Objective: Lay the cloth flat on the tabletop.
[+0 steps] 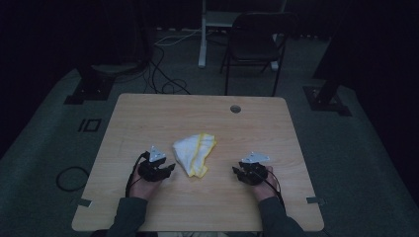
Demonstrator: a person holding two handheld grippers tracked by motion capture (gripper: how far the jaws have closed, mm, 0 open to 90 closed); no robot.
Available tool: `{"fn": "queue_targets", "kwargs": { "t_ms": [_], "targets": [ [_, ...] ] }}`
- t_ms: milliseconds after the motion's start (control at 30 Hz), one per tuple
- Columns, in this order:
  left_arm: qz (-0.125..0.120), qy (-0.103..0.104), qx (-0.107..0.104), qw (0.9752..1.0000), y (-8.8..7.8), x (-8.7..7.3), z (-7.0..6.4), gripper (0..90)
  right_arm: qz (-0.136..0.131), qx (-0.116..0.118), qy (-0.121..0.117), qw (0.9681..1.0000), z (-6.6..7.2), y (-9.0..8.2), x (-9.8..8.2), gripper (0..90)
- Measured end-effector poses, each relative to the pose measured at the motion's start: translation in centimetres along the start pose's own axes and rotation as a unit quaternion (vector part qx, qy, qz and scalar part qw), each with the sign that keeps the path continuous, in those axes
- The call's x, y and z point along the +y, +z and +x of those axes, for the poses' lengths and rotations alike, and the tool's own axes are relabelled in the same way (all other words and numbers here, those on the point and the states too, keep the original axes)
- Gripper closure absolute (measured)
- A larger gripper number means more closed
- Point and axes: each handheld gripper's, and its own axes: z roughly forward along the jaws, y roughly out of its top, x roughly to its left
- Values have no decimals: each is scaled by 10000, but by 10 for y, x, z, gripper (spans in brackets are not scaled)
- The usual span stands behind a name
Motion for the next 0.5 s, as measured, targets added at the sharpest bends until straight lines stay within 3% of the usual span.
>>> {"fn": "queue_targets", "kwargs": {
  "t_ms": [267,500],
  "targets": [
    [-67,139,-67,9999,0,11,-7,519,-252,6,-139,9996,10,-4,10,687],
    [-148,222,-107,9996,-2,19,-12,520,-300,57,-244,9992,18,-2,19,740]
  ]
}}
